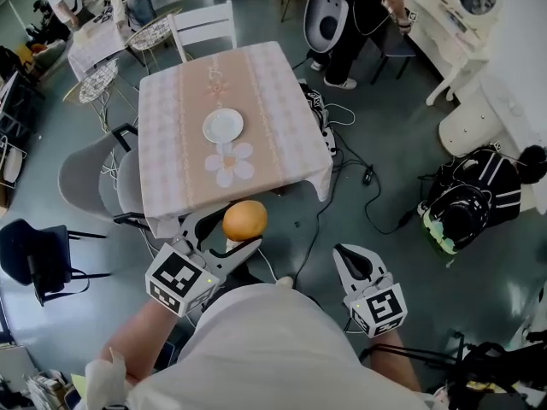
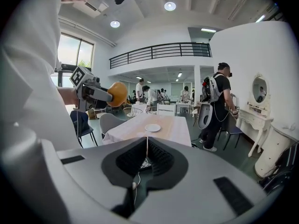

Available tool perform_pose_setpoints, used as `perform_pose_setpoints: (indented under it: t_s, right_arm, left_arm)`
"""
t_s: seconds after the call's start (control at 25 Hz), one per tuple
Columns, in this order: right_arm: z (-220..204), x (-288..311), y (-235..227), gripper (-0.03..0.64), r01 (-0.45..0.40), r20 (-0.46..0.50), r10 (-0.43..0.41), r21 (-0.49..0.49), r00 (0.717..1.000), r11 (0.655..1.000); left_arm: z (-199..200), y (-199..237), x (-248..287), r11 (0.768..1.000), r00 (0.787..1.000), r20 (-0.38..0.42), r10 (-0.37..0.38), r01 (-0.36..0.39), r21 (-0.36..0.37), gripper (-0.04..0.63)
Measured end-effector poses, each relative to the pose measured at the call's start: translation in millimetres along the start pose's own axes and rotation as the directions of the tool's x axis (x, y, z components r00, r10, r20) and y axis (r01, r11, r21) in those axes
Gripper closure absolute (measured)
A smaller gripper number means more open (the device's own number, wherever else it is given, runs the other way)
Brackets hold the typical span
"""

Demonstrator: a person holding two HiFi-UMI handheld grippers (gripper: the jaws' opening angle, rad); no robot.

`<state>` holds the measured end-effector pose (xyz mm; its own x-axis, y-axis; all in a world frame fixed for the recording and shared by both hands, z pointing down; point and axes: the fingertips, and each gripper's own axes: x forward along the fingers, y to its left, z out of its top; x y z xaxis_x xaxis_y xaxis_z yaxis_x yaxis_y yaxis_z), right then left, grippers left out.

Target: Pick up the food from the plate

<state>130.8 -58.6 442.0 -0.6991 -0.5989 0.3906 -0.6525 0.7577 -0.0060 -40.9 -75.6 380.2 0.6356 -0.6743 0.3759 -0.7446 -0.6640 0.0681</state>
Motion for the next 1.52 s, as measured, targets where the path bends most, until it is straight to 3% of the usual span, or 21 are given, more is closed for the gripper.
perform_pose_setpoints:
  t_s: [0.72, 1.52]
  right_arm:
    - [-8, -11, 3, 0.604, 0.001, -0.002, -0.001, -0.017, 1.0, 1.0]
    - [-9, 6, 3, 0.604, -0.012, -0.033, 0.011, -0.019, 0.999, 1.0]
  left_arm:
    - [-6, -24, 12, 0.999, 0.999, -0.016, -0.046, 0.046, 0.008, 0.272]
    - [-6, -8, 24, 0.998, 0.998, -0.026, -0.064, 0.064, 0.008, 0.272]
